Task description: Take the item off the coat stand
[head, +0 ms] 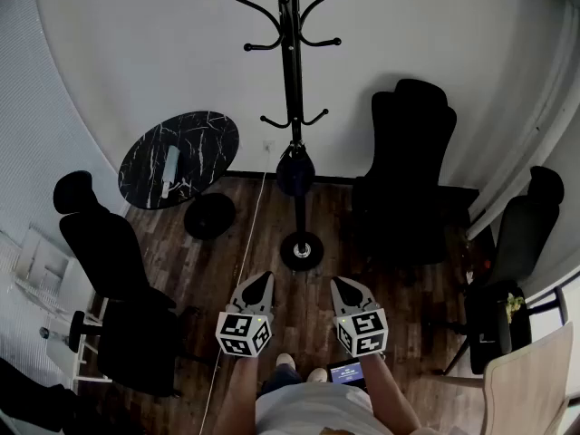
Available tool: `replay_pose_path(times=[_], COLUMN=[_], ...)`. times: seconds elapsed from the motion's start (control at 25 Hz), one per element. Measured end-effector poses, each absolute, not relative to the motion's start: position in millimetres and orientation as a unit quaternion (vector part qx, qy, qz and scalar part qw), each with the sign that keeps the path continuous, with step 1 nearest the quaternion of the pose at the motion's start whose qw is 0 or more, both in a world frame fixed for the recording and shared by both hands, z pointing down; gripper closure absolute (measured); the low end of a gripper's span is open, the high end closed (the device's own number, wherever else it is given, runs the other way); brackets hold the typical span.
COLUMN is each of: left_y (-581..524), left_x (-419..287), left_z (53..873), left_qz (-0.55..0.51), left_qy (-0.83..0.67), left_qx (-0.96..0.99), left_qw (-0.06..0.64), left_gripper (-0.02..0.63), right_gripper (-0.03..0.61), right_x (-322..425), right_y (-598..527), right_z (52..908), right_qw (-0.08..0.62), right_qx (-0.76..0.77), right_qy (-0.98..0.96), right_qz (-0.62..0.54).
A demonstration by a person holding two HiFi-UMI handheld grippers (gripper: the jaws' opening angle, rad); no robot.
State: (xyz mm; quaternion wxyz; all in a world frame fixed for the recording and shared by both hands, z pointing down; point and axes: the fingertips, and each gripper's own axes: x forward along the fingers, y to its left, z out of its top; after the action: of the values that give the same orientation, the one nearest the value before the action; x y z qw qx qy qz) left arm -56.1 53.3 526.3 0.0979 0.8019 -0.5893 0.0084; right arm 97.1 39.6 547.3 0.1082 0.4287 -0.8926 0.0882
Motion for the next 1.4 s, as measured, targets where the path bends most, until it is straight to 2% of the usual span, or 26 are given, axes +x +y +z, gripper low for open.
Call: replay_pose_path(times=[0.32, 0.68, 0.88, 1.4], left_y=[55.7, 57.0, 55.5, -64.3], left_x=[-59.5, -45.9, -45.5, -66.9], left_z=[526.7, 528.1, 543.3, 548.9], left_qz=[0.004, 0.015, 0.020, 0.006], left_qy=[-0.590, -0.578, -0.577, -0.561], left_qx=[0.801, 0.809, 0.808, 0.817], left_qw=[0.106, 0.106, 0.120, 0.132], left_gripper=[0.594, 0.594, 0.594, 0.594], right_gripper=[0.566, 0.566, 0.566, 0.566], right_x=[99.1, 103.3, 108.4, 93.3], right_y=[44.9, 45.8, 42.6, -68.8], right_z=[550.4, 543.4, 561.0, 568.5], right_qw=[0.118, 0.089, 0.097, 0.109], right_qx=[0.425, 0.424, 0.433, 0.456], right_qy=[-0.893, -0.897, -0.889, -0.876], right_qz=[0.089, 0.087, 0.111, 0.117])
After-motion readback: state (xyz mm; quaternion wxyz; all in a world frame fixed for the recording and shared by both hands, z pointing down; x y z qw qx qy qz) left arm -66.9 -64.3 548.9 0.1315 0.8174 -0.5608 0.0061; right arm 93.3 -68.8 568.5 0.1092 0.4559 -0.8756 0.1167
